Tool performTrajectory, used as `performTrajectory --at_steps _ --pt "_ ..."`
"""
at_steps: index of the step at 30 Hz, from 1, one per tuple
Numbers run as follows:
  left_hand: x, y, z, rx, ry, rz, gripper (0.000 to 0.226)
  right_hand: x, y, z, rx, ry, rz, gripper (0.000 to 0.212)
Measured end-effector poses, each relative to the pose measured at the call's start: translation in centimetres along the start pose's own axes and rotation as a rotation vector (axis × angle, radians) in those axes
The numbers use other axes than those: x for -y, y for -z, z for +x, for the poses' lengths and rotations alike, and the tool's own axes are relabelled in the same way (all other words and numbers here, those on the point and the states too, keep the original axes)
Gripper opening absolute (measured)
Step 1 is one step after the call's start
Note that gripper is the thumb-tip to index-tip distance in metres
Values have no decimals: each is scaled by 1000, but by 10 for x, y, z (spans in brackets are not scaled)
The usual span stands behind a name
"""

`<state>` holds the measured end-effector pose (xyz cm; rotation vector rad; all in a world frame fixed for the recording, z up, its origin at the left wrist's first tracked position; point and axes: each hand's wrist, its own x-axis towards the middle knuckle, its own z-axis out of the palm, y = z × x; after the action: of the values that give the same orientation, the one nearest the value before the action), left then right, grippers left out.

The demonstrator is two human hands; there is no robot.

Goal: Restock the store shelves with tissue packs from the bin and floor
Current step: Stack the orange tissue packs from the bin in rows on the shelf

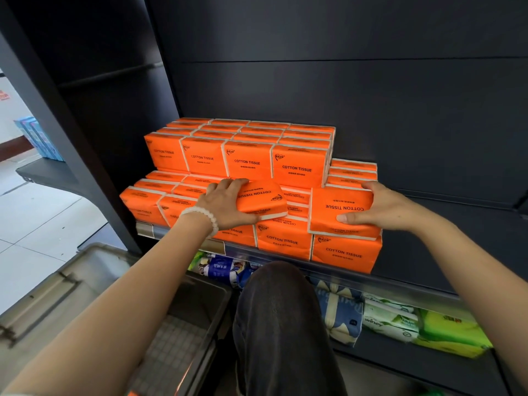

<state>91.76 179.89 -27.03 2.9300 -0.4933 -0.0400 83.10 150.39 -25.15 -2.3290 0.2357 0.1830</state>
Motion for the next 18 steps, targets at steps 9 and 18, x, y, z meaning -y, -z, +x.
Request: performTrajectory --at_steps 9,18 --pt "10 4 -5 -106 -49 -182 97 8 3 4 -87 24 85 108" --pt "6 18 -14 -339 -109 -304 87 19 5 6 -354 -13 467 96"
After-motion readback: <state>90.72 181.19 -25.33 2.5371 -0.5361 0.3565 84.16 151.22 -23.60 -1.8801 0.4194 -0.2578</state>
